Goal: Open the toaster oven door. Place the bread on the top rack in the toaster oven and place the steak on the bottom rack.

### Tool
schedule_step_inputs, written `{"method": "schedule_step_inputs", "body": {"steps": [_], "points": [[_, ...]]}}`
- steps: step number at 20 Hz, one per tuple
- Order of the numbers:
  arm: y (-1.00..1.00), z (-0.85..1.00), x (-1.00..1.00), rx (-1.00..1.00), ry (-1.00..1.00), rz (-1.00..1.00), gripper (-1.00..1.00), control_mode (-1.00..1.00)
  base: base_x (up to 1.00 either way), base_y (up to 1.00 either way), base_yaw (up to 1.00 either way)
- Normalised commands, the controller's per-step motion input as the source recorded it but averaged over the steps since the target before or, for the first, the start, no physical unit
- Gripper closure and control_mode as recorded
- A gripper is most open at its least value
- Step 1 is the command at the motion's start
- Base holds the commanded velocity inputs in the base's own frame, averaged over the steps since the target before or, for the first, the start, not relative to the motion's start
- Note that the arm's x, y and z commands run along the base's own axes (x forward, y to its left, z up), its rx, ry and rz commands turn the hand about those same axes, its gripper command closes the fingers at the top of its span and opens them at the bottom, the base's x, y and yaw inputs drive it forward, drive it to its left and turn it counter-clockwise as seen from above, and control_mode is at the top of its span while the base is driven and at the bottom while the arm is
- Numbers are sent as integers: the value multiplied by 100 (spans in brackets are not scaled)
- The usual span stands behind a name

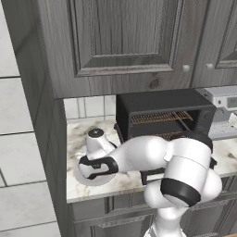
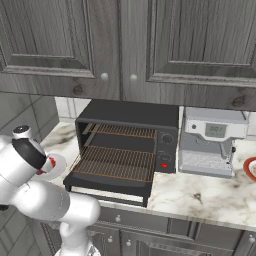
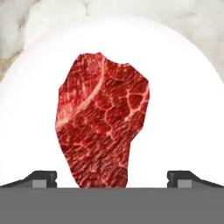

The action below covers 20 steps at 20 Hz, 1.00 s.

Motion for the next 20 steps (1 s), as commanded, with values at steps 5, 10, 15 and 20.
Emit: {"method": "schedule_step_inputs", "body": {"steps": [5,10,15,20], "points": [[2,-11,9,0,1,-2,-100,-100,0,0,0],[2,-9,9,0,1,-1,-100,-100,0,0,0],[2,-7,7,0,0,-2,-100,-100,0,0,0],[8,-10,9,-2,0,-3,-100,-100,0,0,0]]}}
